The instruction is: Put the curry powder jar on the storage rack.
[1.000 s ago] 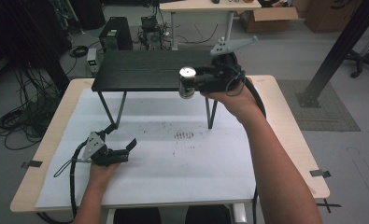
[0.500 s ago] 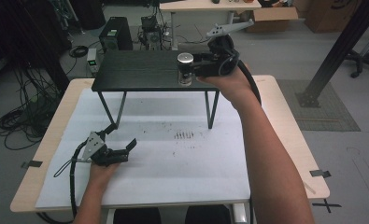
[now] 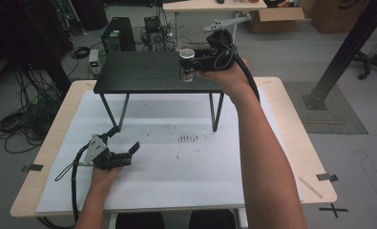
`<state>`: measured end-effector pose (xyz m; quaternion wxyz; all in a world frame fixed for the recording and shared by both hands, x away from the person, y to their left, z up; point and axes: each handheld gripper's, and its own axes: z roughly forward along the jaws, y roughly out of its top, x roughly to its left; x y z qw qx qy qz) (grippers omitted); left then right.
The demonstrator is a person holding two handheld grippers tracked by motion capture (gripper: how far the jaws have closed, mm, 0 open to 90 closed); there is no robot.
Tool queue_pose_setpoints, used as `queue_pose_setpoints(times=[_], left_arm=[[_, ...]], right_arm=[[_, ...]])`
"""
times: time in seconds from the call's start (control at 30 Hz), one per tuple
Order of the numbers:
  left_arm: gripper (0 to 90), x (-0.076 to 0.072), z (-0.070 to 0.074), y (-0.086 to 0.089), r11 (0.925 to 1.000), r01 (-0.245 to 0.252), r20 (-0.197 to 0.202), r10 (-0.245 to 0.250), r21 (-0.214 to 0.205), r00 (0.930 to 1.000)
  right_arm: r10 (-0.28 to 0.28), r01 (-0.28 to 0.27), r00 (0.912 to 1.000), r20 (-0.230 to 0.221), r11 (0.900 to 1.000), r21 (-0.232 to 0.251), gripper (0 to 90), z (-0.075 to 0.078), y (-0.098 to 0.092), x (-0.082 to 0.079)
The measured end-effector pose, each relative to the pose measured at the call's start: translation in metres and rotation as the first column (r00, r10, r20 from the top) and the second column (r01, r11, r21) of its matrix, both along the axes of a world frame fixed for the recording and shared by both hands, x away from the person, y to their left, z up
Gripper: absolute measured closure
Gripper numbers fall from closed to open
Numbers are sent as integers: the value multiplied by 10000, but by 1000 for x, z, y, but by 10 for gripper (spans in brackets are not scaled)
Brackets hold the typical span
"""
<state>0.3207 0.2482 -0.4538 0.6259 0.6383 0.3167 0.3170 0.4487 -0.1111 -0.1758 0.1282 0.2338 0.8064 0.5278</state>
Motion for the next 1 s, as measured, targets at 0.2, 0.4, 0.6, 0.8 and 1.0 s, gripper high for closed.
queue_pose_setpoints(times=[0.2,0.4,0.6,0.8,1.0], left_arm=[[2,0,0,0,10000,-10,28,10,35,10000],[2,0,0,0,10000,-13,15,13,7,10000],[2,0,0,0,10000,-3,23,3,13,10000],[2,0,0,0,10000,-2,26,2,16,10000],[2,0,0,0,10000,-1,37,1,42,10000]], right_arm=[[-225,224,9996,-145,9997,-62,487,-10,2,10],[-325,320,9993,-193,9991,-266,487,-21,9,17],[-343,337,9993,-131,9985,-422,487,-24,14,19],[-412,403,9990,-193,9982,-446,487,-27,16,20],[-557,547,9982,-219,9977,-412,487,-28,18,21]])
